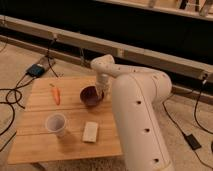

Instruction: Pick up the ceramic bowl

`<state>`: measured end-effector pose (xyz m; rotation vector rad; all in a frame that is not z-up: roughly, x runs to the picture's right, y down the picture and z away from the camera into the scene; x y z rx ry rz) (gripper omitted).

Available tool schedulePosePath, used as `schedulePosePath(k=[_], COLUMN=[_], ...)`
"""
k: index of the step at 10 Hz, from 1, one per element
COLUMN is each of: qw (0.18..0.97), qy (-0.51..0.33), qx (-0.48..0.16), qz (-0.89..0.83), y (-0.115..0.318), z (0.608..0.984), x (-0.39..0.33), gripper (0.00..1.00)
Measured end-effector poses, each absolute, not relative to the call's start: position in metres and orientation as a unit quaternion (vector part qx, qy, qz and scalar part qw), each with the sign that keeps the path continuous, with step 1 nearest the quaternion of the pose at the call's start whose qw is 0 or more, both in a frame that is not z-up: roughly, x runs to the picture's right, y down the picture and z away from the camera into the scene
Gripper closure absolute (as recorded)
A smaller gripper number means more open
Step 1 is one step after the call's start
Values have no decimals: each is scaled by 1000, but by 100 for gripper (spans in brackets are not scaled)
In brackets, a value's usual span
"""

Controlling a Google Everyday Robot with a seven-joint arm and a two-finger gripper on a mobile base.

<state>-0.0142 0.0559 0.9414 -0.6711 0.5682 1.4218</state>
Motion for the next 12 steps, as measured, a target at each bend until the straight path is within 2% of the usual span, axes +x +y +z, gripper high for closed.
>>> schedulePosePath(k=[1, 2, 5, 9, 12], qw=[668, 664, 651, 656, 659], qy=[248, 243, 199, 147, 123], qx=[-302, -307, -329, -329, -328], qz=[633, 637, 654, 663, 666], y=[53, 51, 29, -6, -15], z=[940, 939, 920, 878, 845], x=[-17, -20, -35, -46, -50], gripper=[99, 100, 100, 100, 100])
